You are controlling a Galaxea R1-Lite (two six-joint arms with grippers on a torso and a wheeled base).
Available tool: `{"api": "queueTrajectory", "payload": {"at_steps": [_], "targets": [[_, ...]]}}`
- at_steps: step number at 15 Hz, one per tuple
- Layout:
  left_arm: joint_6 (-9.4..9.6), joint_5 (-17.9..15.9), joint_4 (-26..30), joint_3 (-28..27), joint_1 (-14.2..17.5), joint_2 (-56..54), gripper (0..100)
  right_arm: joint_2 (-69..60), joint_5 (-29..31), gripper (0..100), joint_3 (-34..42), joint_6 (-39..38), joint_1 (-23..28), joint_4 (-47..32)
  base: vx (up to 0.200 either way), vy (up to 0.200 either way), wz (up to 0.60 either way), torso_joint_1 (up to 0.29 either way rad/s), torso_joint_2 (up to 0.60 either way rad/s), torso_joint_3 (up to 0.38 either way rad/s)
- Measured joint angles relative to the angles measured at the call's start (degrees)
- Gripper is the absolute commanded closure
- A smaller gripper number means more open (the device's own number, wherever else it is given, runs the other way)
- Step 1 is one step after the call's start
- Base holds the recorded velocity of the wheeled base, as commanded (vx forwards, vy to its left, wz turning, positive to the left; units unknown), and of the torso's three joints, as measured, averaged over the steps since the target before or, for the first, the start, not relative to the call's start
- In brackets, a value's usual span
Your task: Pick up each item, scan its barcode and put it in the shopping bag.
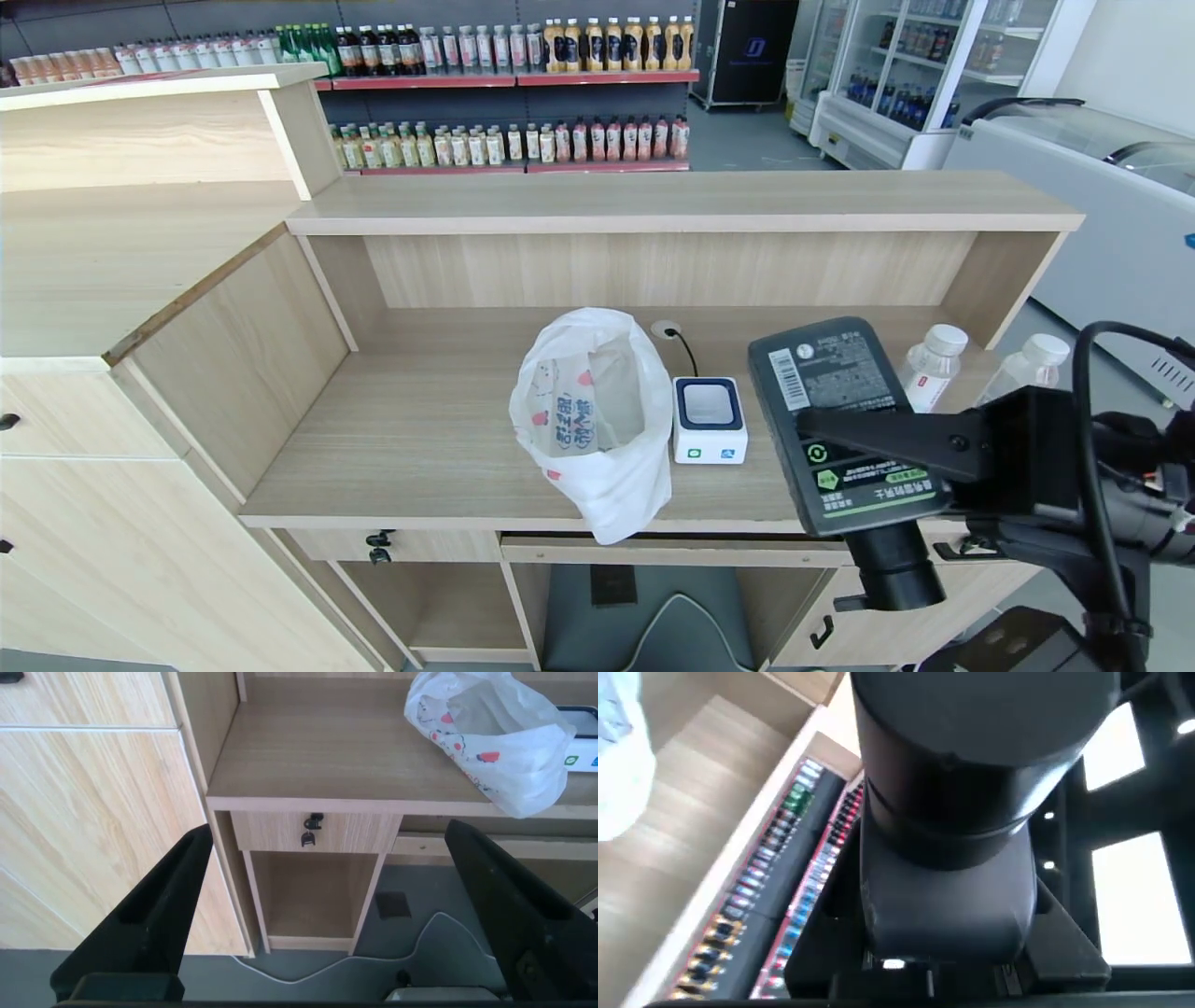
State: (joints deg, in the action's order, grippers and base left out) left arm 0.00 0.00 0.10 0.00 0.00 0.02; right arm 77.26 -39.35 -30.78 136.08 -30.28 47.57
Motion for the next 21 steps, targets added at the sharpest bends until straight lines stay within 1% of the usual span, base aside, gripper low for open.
{"api": "queueTrajectory", "payload": {"at_steps": [2, 6, 8, 11, 17, 19, 20, 21], "targets": [[0.00, 0.00, 0.00, 0.00, 0.00, 0.00, 0, -0.04, -0.96, 100, 0.24, 4.13, -2.38, 2.60, 0.000, 0.000, 0.00, 0.000, 0.00, 0.000], [0.00, 0.00, 0.00, 0.00, 0.00, 0.00, 0, -1.28, -4.33, 100, 1.10, 8.24, -3.15, 2.62, 0.000, 0.000, 0.00, 0.000, 0.00, 0.000], [0.00, 0.00, 0.00, 0.00, 0.00, 0.00, 0, -3.29, -5.34, 100, 1.99, 11.25, -3.06, 1.34, 0.000, 0.000, 0.00, 0.000, 0.00, 0.000], [0.00, 0.00, 0.00, 0.00, 0.00, 0.00, 0, -5.66, -5.45, 100, 2.10, 11.89, -2.43, 1.01, 0.000, 0.000, 0.00, 0.000, 0.00, 0.000], [0.00, 0.00, 0.00, 0.00, 0.00, 0.00, 0, -7.28, -7.36, 100, 2.51, 11.47, -3.34, 0.30, 0.000, 0.000, 0.00, 0.000, 0.00, 0.000], [0.00, 0.00, 0.00, 0.00, 0.00, 0.00, 0, -8.11, -7.50, 100, 2.50, 11.42, -3.64, -1.84, 0.000, 0.000, 0.00, 0.000, 0.00, 0.000], [0.00, 0.00, 0.00, 0.00, 0.00, 0.00, 0, -8.63, -8.39, 100, 2.45, 11.62, -3.67, -4.51, 0.000, 0.000, 0.00, 0.000, 0.00, 0.000], [0.00, -0.02, 0.00, 0.00, 0.00, 0.00, 0, -9.16, -9.36, 100, 2.43, 11.91, -3.49, -5.40, 0.000, 0.000, 0.00, 0.000, 0.00, 0.000]]}}
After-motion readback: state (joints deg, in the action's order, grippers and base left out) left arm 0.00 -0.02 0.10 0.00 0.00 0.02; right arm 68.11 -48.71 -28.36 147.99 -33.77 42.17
